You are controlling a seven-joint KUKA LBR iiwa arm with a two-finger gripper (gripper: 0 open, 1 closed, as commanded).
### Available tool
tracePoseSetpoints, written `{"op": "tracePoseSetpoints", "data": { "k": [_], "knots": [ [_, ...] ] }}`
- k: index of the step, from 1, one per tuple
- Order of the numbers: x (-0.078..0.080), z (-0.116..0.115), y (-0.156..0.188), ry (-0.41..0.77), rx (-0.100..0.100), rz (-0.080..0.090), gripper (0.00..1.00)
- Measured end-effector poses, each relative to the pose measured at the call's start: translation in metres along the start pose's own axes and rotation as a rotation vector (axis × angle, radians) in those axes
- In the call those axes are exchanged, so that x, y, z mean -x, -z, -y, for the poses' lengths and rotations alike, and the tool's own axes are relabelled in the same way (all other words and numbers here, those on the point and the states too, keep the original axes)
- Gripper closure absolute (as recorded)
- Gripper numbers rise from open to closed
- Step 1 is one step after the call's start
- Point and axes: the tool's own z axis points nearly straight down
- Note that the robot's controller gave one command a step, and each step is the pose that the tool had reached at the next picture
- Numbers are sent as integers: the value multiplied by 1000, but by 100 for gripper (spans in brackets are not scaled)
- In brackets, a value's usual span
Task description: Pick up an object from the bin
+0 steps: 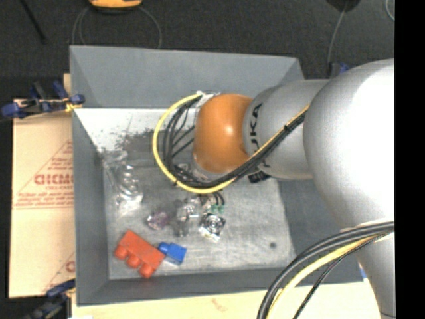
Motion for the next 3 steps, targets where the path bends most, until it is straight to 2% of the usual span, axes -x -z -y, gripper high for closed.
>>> {"op": "tracePoseSetpoints", "data": {
  "k": [1,2,3],
  "knots": [
    [-6,-13,1,7,-3,6,0],
    [-6,-14,3,5,-1,7,100],
    [-2,-14,94,3,-1,5,100]
  ]
}}
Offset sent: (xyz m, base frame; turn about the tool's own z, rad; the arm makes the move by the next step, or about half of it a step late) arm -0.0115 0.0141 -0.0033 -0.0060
